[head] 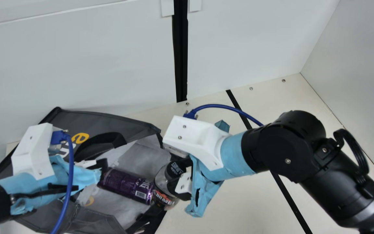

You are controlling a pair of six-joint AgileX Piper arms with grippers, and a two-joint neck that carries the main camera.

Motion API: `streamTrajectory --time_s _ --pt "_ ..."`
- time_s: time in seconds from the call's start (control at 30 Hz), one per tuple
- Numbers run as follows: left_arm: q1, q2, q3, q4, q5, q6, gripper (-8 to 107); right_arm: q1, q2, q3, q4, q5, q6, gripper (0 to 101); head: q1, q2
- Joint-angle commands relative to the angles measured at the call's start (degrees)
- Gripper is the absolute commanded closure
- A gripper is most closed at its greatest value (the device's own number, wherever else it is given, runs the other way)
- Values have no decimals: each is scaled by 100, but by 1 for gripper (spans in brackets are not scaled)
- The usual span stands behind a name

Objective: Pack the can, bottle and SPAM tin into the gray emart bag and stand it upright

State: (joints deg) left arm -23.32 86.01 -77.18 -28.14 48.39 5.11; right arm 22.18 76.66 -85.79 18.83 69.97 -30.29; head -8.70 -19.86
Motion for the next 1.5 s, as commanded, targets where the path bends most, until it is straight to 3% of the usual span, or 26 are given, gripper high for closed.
streamTrajectory --time_s 0.0,0.67,1.47 --pt "0 0 0 0 0 0 107 18 36 -95 17 -7 54 101 -130 -14" --pt "0 0 0 0 0 0 107 347 401 -806 253 -7 746 101 -130 -14" --pt "0 0 0 0 0 0 107 158 747 -992 319 -91 715 101 -130 -14"
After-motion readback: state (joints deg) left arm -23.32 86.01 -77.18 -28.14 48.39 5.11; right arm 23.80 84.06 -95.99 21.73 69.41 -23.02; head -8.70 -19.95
